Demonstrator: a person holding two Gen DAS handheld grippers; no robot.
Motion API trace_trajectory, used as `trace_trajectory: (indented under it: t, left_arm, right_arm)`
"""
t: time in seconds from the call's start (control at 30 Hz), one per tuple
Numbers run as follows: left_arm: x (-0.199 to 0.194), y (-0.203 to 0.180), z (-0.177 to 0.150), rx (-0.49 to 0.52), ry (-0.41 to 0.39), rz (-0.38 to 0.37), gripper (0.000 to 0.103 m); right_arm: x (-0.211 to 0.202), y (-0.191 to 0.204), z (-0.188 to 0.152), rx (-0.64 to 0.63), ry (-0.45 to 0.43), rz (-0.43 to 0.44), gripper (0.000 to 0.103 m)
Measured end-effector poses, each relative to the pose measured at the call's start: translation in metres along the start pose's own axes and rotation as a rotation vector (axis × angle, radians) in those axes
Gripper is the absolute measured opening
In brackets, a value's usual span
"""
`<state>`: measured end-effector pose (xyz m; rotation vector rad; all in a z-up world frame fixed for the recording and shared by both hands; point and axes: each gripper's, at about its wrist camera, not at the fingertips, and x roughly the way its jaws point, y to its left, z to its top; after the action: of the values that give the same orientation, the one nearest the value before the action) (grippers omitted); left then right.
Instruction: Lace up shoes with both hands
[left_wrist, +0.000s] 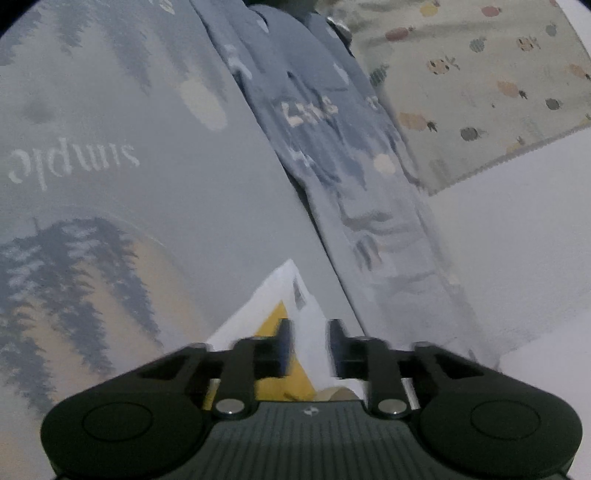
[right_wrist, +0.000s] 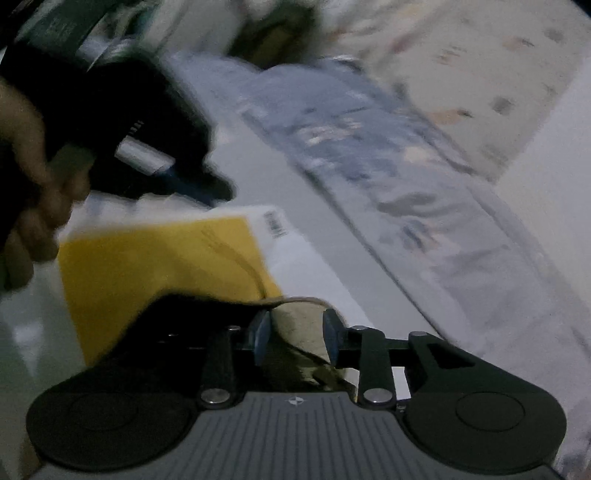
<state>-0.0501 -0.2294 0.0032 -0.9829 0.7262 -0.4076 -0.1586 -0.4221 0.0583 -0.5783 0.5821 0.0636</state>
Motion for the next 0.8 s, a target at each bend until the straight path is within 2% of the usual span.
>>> trace_trajectory:
  t: [0.03, 0.23, 0.43, 0.8]
  left_arm:
    - [0.0, -0.002, 0.0, -0.002, 0.014, -0.017, 0.043]
    - [0.003, -0.014, -0.017, -0.01, 0.142, -0.124, 0.043]
    - [0.023, -0.002, -0.032, -0.114, 0.275, -0.106, 0.043]
    - [0.03, 0.002, -0.036, -0.098, 0.238, -0.093, 0.04]
  right_arm:
    - [-0.007, -0.005, 0.0, 0.06, -0.017, -0.016, 0.031]
    - [-0.038, -0.032, -0.011, 0.401, -0.096, -0.086, 0.031]
    - [-0.042, -0.037, -0.021, 0.453, -0.091, -0.062, 0.031]
    - [-0.041, -0.038, -0.042, 0.509, -0.059, -0.018, 0.031]
